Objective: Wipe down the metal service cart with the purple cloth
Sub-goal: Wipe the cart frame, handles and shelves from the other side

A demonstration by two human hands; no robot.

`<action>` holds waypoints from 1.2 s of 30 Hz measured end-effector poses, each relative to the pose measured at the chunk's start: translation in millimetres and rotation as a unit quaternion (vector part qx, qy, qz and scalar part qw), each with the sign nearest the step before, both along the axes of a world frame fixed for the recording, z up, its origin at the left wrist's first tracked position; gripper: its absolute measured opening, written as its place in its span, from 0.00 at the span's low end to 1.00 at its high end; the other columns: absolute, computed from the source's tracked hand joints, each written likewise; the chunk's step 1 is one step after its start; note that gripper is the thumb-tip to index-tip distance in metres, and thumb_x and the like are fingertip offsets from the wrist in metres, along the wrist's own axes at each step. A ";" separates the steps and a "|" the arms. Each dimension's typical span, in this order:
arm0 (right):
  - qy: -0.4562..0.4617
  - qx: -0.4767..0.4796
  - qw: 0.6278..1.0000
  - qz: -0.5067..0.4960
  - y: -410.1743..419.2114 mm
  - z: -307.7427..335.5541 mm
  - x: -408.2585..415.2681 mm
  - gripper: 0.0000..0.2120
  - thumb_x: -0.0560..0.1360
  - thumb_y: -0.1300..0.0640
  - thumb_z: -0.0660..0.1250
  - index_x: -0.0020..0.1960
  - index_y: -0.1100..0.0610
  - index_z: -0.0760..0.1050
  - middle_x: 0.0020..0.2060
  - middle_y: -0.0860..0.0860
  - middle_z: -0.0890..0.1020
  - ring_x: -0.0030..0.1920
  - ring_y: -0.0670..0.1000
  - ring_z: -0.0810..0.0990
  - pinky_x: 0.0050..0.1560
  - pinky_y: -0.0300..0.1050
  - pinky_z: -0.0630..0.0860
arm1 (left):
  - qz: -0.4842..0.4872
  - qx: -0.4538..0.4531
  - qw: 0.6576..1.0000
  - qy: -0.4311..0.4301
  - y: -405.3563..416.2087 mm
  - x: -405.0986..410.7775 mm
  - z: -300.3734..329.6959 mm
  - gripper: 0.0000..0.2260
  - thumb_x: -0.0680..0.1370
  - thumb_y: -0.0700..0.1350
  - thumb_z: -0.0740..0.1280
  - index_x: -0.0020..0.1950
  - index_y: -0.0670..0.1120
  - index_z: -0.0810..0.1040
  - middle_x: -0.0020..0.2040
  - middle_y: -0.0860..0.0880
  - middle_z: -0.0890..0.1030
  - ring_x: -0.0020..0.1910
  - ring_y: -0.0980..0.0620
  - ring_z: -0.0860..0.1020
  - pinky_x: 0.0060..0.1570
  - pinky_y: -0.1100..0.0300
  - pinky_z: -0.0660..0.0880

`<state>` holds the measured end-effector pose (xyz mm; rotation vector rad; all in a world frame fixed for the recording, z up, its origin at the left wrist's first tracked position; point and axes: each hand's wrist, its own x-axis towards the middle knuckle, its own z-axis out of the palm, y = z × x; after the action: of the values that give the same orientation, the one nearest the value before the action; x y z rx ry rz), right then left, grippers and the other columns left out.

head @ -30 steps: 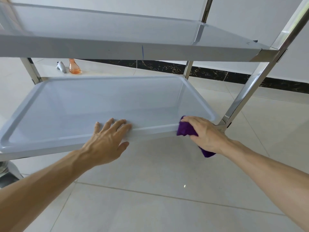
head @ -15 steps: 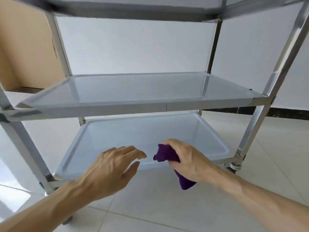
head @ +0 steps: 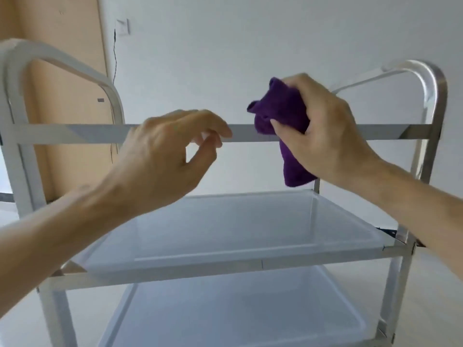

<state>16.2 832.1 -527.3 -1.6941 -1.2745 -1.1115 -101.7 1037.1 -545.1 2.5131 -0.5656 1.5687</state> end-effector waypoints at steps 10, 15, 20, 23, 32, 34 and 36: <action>0.186 -0.222 0.942 -0.173 16.0 85.4 84.2 0.17 0.73 0.54 0.68 0.60 0.43 0.72 0.46 0.43 0.79 0.49 0.54 0.78 0.50 0.53 0.75 | 0.218 -0.037 0.970 0.101 68.7 50.2 65.2 0.07 0.80 0.49 0.63 0.50 0.52 0.82 0.44 0.57 0.80 0.49 0.46 0.78 0.43 0.55 0.64; 0.261 -0.308 0.894 -0.194 29.3 89.4 118.6 0.11 0.71 0.47 0.68 0.52 0.44 0.70 0.41 0.41 0.78 0.44 0.51 0.77 0.41 0.48 0.69 | 0.228 -0.085 0.940 0.240 96.5 66.3 75.3 0.15 0.79 0.56 0.56 0.52 0.54 0.81 0.52 0.53 0.81 0.51 0.47 0.75 0.50 0.52 0.67; 0.327 -0.371 0.850 -0.182 28.6 93.3 131.4 0.09 0.72 0.46 0.65 0.39 0.43 0.65 0.41 0.43 0.74 0.47 0.53 0.72 0.45 0.52 0.72 | 0.220 -0.084 0.898 0.371 94.0 85.8 85.0 0.25 0.77 0.67 0.47 0.65 0.60 0.74 0.67 0.57 0.74 0.64 0.48 0.70 0.61 0.50 0.64; 0.342 -0.360 0.849 -0.182 22.9 90.4 137.5 0.08 0.72 0.44 0.64 0.40 0.44 0.67 0.41 0.42 0.75 0.45 0.50 0.74 0.40 0.49 0.70 | 0.214 -0.067 0.885 0.408 84.0 102.7 88.4 0.25 0.77 0.67 0.47 0.67 0.61 0.72 0.68 0.58 0.73 0.65 0.46 0.69 0.63 0.47 0.64; 0.298 -0.304 0.871 -0.244 17.0 86.4 151.1 0.05 0.72 0.46 0.65 0.45 0.45 0.70 0.39 0.40 0.76 0.45 0.50 0.75 0.37 0.43 0.65 | 0.197 -0.048 0.883 0.423 83.2 148.9 92.6 0.18 0.79 0.60 0.53 0.65 0.59 0.72 0.66 0.58 0.73 0.64 0.46 0.69 0.65 0.46 0.64; 0.277 -0.295 0.872 -0.274 18.6 84.7 155.7 0.08 0.71 0.48 0.67 0.49 0.48 0.74 0.42 0.42 0.80 0.46 0.52 0.77 0.40 0.44 0.66 | 0.192 -0.042 0.882 0.427 85.5 162.4 93.2 0.18 0.79 0.59 0.53 0.66 0.58 0.72 0.67 0.59 0.73 0.65 0.47 0.69 0.65 0.46 0.64; 0.265 -0.288 0.870 -0.300 19.9 84.2 165.3 0.11 0.70 0.50 0.69 0.51 0.50 0.76 0.44 0.44 0.82 0.46 0.54 0.79 0.41 0.44 0.66 | 0.188 -0.035 0.880 0.436 87.9 178.5 94.7 0.18 0.79 0.59 0.53 0.66 0.59 0.71 0.67 0.59 0.72 0.66 0.47 0.69 0.66 0.47 0.63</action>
<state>181.5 851.9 -443.1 -2.7353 -0.7596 -0.4898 76.8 1125.0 -450.4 2.9838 0.1102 0.3394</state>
